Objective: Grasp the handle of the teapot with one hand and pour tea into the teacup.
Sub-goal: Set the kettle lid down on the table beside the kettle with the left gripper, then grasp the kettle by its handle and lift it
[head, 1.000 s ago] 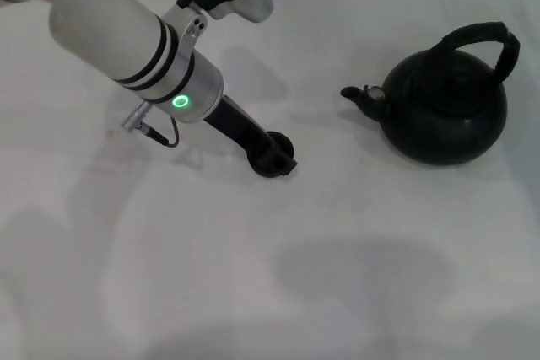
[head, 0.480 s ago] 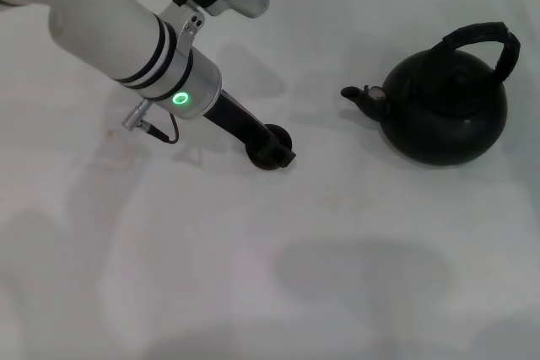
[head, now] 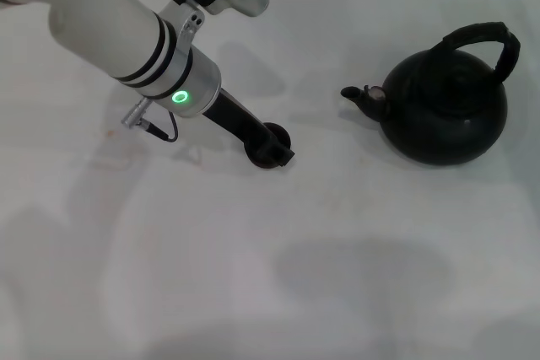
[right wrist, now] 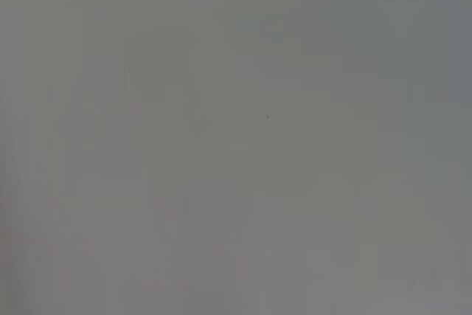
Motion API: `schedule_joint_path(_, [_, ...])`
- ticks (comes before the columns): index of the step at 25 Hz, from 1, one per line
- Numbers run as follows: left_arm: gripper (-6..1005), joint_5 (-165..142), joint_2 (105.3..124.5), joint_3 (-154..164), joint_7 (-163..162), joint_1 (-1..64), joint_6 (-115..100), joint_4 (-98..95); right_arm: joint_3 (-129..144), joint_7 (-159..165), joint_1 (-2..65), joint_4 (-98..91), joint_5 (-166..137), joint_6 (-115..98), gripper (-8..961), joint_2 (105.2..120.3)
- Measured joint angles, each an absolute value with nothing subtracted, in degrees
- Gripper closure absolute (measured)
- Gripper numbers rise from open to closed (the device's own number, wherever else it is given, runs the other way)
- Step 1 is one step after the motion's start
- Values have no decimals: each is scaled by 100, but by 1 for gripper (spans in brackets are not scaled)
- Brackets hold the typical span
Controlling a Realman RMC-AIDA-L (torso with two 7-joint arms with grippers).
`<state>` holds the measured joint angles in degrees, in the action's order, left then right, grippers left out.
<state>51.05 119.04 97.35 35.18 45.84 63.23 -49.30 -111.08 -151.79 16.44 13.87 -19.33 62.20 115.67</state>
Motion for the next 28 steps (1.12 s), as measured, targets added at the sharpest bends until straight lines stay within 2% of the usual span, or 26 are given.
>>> schedule_joint_path(19, [159, 5090, 11892, 9664, 3544, 4602, 6368, -5386, -11134, -15179, 1646, 1399, -1933, 6264, 97, 11566])
schedule_joint_path(28, [155, 5434, 11884, 9298, 3838, 4586, 6694, -6165, -11145, -15179, 1633, 1404, -1932, 6295, 97, 11566])
